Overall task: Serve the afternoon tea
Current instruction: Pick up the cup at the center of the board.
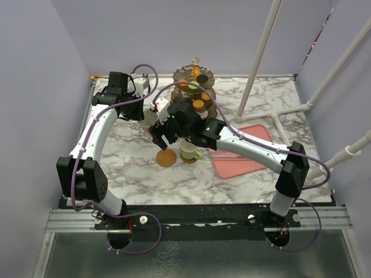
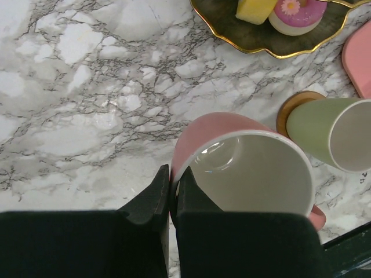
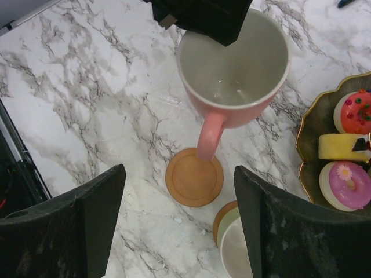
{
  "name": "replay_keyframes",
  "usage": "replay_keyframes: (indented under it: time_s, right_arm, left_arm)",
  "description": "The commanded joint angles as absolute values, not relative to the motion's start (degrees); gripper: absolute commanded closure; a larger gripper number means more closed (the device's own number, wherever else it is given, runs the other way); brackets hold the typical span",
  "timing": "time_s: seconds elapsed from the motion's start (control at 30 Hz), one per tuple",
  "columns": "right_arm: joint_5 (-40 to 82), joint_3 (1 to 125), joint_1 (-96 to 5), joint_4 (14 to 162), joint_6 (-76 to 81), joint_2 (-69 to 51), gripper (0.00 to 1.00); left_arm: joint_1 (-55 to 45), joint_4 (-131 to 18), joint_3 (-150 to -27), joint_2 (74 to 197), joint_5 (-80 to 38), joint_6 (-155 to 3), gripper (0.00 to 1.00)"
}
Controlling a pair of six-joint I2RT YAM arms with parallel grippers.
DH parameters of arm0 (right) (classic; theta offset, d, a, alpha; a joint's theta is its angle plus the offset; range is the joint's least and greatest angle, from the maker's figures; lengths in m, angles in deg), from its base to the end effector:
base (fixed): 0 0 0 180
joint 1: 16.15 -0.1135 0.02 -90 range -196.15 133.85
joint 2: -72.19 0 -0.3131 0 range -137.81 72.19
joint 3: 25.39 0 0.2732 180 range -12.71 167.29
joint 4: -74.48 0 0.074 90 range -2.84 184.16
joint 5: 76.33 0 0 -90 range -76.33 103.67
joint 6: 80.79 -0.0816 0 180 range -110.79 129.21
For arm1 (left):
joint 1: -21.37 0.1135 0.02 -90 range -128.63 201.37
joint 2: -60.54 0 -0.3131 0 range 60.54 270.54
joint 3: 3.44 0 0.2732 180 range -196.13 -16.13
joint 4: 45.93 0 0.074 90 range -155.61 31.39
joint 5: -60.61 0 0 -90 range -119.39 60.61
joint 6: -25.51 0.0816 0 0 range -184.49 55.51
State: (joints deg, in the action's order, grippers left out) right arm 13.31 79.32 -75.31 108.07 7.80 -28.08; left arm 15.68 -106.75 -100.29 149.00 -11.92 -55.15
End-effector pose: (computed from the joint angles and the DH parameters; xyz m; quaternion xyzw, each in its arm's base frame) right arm 0.2486 0.4154 0.3669 -0.4150 0.7559 0.2530 0.4387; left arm 0.3702 -0.0615 0.3460 0.1709 0.9213 -0.1336 0.3227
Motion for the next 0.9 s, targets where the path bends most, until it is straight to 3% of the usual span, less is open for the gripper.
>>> replay_keyframes:
  time_s: [0.0, 0.33, 0.73, 0.8, 0.87]
  right_arm:
    - [17.0, 82.6, -74.3, 109.7, 10.6, -32.4, 0.23]
    - [11.1, 84.7, -74.1, 108.7, 13.5, -37.4, 0.41]
    - [7.0, 83.9, -74.1, 102.7, 12.3, -39.2, 0.98]
    - [6.2, 81.9, -74.1, 101.1, 11.5, -38.2, 0.99]
    - [5.9, 78.5, -74.0, 98.9, 10.2, -36.5, 0.99]
  left_arm:
    - [14.5, -106.1, -100.7, 145.4, -10.6, -57.8, 1.0]
    - [13.4, -107.3, -100.2, 143.4, -11.4, -58.2, 1.0]
    - [11.8, -108.4, -99.4, 141.0, -11.0, -60.5, 1.0]
    - [11.7, -108.6, -99.4, 140.9, -10.6, -61.0, 1.0]
    - [11.8, -108.9, -100.4, 141.1, -11.0, -61.2, 0.81]
